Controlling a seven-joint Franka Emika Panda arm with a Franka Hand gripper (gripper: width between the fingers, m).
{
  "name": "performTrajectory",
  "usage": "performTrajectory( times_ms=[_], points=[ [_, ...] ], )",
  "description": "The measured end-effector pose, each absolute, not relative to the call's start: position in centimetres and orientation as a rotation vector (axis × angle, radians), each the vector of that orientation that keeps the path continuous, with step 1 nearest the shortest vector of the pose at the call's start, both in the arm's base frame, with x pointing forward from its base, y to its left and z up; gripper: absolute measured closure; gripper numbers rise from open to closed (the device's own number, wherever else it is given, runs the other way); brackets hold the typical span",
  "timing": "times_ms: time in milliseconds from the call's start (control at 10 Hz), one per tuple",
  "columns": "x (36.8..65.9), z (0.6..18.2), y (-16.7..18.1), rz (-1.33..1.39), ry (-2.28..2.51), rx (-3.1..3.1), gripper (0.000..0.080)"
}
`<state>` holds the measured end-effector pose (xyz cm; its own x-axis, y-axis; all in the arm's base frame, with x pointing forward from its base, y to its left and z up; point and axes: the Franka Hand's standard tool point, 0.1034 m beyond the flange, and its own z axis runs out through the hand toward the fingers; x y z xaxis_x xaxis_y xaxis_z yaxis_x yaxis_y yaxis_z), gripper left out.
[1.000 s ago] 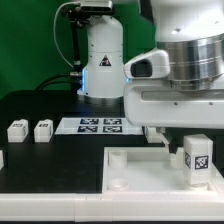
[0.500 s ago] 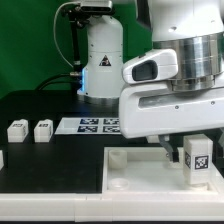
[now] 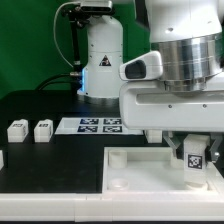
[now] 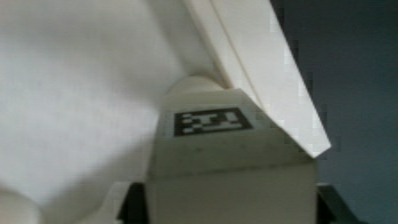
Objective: Assemble one leg
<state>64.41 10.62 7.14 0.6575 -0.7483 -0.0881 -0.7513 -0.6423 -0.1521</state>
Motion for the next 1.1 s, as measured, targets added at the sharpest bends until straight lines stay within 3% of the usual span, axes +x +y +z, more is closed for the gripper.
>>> performTrajectory(
  times_ms=[300,600,700,800,900,1100],
  points=[
    [64.1,7.1,10.4,0.132,1.943,-2.215,0.0502],
    [63.9,7.0,10.7,0.165,2.059,-2.095,0.0502],
    [63.8,6.9,10.8,0.134,1.950,-2.200,0.0306],
    [63.4,6.5,11.5,0.087,1.790,-2.345,0.0306],
    [63.2,6.2,12.0,0.043,1.591,-2.488,0.0184],
    [62.9,6.5,12.8,-0.005,1.184,-2.752,0.0160]
  ],
)
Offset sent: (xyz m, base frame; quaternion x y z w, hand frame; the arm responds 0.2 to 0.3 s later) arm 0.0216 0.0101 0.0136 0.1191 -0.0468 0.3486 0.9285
